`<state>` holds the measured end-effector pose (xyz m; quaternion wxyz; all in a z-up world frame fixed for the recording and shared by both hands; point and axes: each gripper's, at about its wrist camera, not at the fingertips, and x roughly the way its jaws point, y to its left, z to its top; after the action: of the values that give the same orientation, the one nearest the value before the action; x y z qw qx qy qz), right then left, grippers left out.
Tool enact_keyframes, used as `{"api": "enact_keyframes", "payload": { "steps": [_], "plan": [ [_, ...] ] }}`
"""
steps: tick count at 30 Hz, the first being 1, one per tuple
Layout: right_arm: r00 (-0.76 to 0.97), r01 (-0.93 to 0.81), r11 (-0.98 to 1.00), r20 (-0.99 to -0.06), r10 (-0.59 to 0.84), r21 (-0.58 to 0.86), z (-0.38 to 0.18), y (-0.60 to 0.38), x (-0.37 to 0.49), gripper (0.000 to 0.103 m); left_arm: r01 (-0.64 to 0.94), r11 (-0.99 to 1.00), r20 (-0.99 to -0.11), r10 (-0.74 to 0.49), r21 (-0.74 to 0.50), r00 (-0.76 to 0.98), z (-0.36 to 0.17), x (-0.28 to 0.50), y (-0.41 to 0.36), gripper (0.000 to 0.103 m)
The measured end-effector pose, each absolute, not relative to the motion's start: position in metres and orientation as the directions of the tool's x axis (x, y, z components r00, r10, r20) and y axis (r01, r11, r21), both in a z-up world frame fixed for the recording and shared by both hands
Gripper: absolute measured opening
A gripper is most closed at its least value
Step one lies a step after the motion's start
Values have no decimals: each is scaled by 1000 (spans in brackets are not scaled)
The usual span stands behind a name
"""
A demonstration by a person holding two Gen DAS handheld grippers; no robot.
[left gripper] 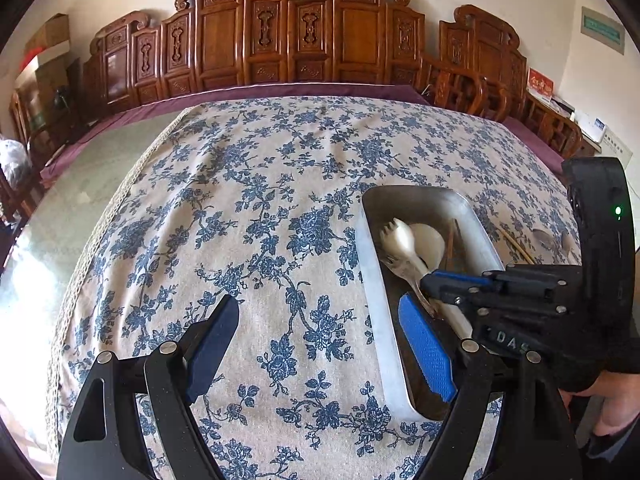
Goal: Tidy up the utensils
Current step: 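Lower the white plastic fork into the grey tray and open the right tool, then reach the right tool to the pile and grasp a wooden chopstick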
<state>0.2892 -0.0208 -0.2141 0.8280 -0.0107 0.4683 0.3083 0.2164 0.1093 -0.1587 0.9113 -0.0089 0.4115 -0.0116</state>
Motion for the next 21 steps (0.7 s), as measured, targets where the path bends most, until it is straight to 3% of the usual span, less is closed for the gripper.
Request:
{"api": "enact_keyframes", "payload": {
  "steps": [10,21],
  "plan": [
    [416,-542,801,-746,520,256,-192,-57,273,10,24,999,-735,-46,-41,677,-154,215,95,79],
    [535,-491,868,-761,367,74,-176,-175,247,10,94,994,-698,-106,-55,709,-143,207,50,79]
  ]
}}
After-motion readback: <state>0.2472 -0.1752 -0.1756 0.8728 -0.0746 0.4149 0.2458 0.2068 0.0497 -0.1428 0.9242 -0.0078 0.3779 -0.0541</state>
